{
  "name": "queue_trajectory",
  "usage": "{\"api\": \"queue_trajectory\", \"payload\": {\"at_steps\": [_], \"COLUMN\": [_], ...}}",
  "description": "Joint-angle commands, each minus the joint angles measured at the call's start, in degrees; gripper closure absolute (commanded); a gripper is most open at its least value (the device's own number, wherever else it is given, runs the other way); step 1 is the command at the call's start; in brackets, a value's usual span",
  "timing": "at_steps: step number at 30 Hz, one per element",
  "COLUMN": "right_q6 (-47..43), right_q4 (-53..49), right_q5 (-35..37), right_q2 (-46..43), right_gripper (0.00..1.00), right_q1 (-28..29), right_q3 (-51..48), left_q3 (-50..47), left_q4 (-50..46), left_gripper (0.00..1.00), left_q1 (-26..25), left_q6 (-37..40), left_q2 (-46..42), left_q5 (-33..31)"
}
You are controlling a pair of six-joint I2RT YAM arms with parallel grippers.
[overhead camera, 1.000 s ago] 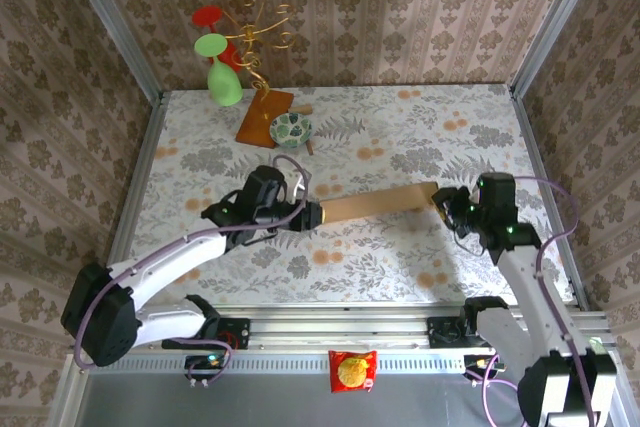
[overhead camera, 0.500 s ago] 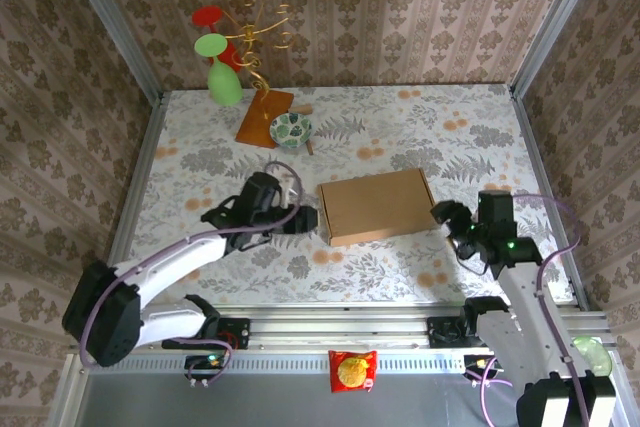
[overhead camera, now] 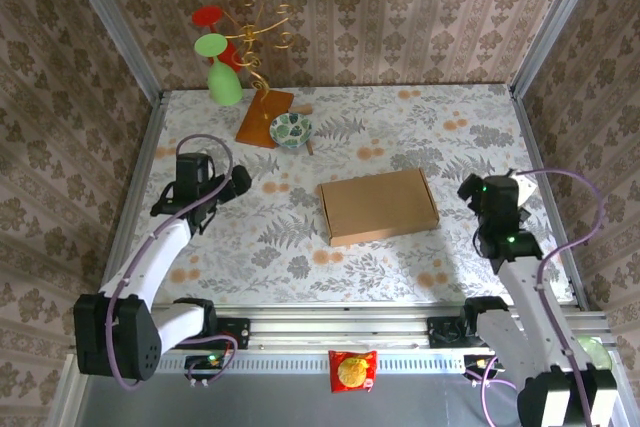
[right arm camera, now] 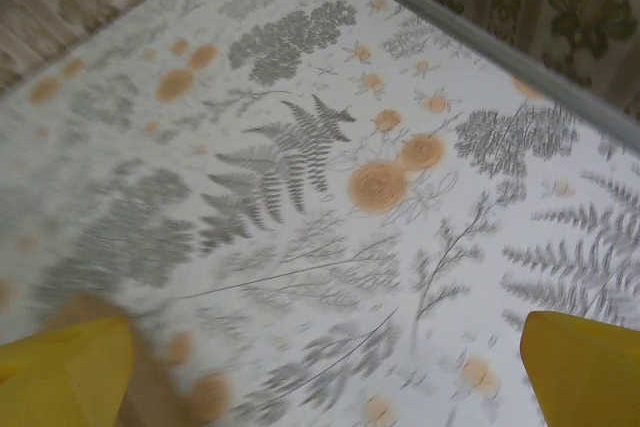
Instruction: Fold the paper box
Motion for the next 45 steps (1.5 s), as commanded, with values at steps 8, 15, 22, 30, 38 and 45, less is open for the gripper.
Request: {"api": "queue_trajectory", "payload": {"at_steps": [8,15,22,30,38,45], "right_q6": [-23.3,-24.6,-24.2,-25.3,-25.6,-25.8], "right_q4": [39.6,50.1,64.1,67.1,65.3,65.7], "right_q5": [-6.5,-12.7,-16.0,-16.8,-9.7,-9.6], "right_q2": [18.9,32.1,38.6,42.4,42.6,42.5], "right_gripper": [0.00,0.00,0.00,0.00,0.00,0.00], "right_q1": [1.0,-0.1,0.4,0.9,3.3,3.4], "right_q3": [-9.3,-3.8,-7.7,-7.3,-6.2,-6.4], "left_q3": [-10.2,-8.2,-10.6,-26.3,-20.6,-20.6], "left_q4": [26.5,42.2,53.1,82.4,71.7,71.8], "left_gripper": [0.00,0.00,0.00,0.00,0.00,0.00], "left_q1": [6.6,10.4,12.9,12.9,9.8,9.3], "left_q6": [27.9,27.8,31.0,28.3,30.2,30.7], "left_q2": [9.0,20.6,23.5,25.0,24.7,24.8], "left_q5": [-2.4,5.7,10.6,3.7,-2.9,-3.8]}}
